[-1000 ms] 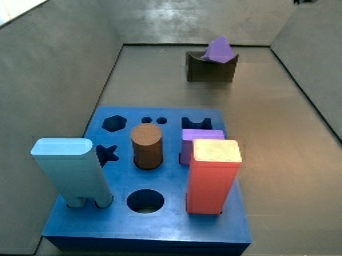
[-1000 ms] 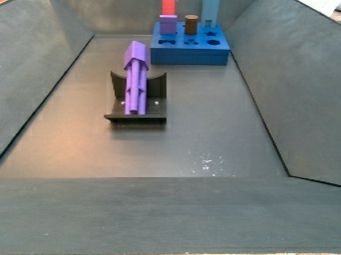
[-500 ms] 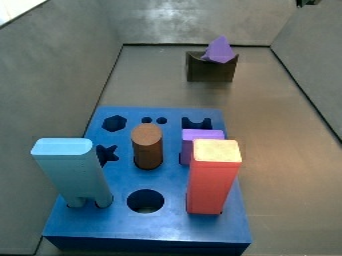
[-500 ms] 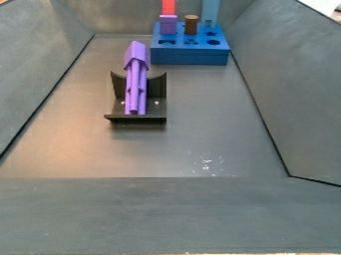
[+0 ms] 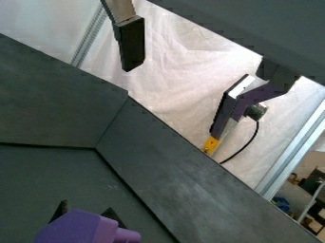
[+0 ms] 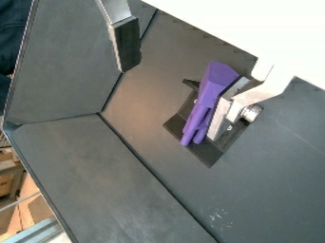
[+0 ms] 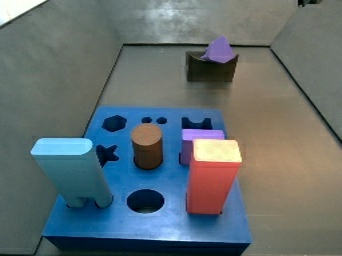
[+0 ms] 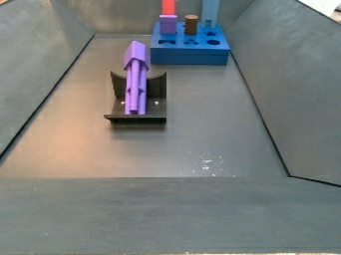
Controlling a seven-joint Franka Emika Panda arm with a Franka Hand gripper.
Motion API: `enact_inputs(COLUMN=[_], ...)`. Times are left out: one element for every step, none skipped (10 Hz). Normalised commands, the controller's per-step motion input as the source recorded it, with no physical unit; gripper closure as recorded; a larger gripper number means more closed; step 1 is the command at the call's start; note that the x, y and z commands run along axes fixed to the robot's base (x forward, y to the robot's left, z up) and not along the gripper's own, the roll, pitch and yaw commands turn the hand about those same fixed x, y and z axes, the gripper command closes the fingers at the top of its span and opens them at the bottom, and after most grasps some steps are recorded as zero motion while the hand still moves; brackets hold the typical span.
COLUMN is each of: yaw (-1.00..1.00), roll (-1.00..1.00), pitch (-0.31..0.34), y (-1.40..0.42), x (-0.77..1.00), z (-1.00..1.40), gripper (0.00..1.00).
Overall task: Pick up the 3 prong object. Move up. Rotate the 3 prong object. Place the 3 prong object on the fixture. Regrasp the 3 prong object. Move to above the board. Insert the 3 prong object.
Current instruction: Regrasp the 3 prong object.
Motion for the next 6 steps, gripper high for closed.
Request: enact_inputs(yaw=[0.09,0.12,0.13,0.13,0.14,0.14], roll=[0.15,0.14,0.14,0.13,0.11,0.09], pitch=[0.043,0.102,0.097,0.085,0.049,0.019], y=[-0.05,0.04,0.04,0.04,0.03,0.03], x=[0.17,0.06,0.06,0.06,0.07,0.08], z=[-0.02,-1.0,-1.0,-1.0,-1.0,-1.0], gripper=[0.0,0.0,0.0,0.0,0.0,0.0])
